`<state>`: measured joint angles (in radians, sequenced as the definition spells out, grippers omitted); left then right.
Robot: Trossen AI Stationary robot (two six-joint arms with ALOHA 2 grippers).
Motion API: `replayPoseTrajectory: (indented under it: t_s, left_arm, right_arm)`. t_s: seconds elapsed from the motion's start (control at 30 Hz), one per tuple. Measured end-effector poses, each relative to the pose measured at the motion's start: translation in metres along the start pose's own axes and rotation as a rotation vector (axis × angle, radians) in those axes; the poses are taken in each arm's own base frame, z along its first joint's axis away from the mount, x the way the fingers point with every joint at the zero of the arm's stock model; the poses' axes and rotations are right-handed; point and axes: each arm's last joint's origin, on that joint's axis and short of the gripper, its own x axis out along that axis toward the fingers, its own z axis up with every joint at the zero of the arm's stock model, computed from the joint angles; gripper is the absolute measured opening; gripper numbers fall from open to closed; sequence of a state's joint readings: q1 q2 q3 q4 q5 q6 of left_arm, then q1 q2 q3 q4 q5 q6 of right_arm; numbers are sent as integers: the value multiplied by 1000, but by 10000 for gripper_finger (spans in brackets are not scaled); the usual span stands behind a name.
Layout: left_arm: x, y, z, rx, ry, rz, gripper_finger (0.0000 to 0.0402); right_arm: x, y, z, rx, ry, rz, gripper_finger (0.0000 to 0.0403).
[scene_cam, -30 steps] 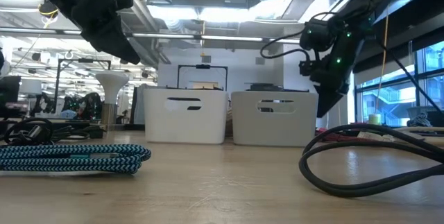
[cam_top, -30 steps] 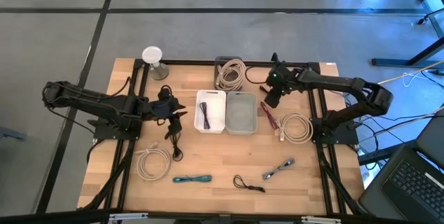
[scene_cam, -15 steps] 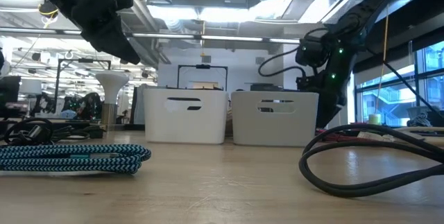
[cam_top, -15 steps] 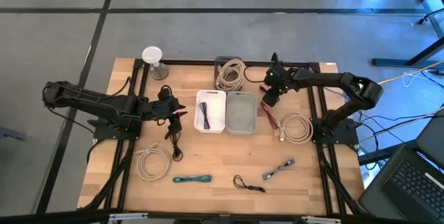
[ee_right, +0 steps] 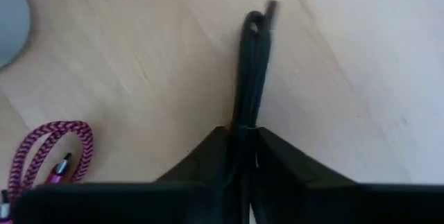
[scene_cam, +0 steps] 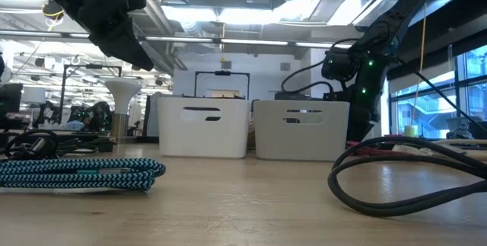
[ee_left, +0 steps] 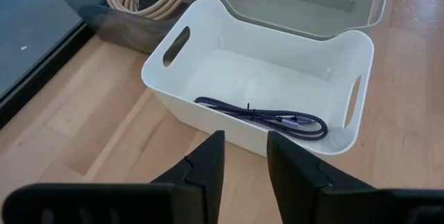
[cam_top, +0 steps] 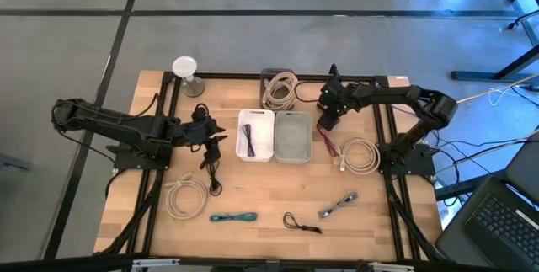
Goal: Pick & Place USB Port
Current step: Put the black charger cable into the gray bin
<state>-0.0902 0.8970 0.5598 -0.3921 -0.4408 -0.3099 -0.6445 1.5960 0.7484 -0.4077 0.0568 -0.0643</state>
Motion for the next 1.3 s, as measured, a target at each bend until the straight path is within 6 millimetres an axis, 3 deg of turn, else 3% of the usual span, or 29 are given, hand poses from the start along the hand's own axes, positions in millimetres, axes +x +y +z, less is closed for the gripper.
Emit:
replayPoseTrajectory:
  t_s: [0.1,0.37,0.77,0.9,1.07,1.3]
  left_arm:
    - [0,0,0,0,0,0,98]
    - [0,0,0,0,1,0,102]
    - [0,0,0,0,0,0,102]
    - [0,0,0,0,0,0,98]
    - [0,0,0,0,0,0,101]
    - [0,0,0,0,0,0,99]
  right_arm:
    - [-5,-2,-1,1,-5,-50,18]
    - [-36,1,-10,-2,-4,-104,20]
    - [-121,50,-16,-68,-324,107,18]
    - [-139,67,-12,-33,-425,271,18]
    - [-142,93,-4,-12,-491,430,18]
    - [-120,124,5,-53,-467,485,18]
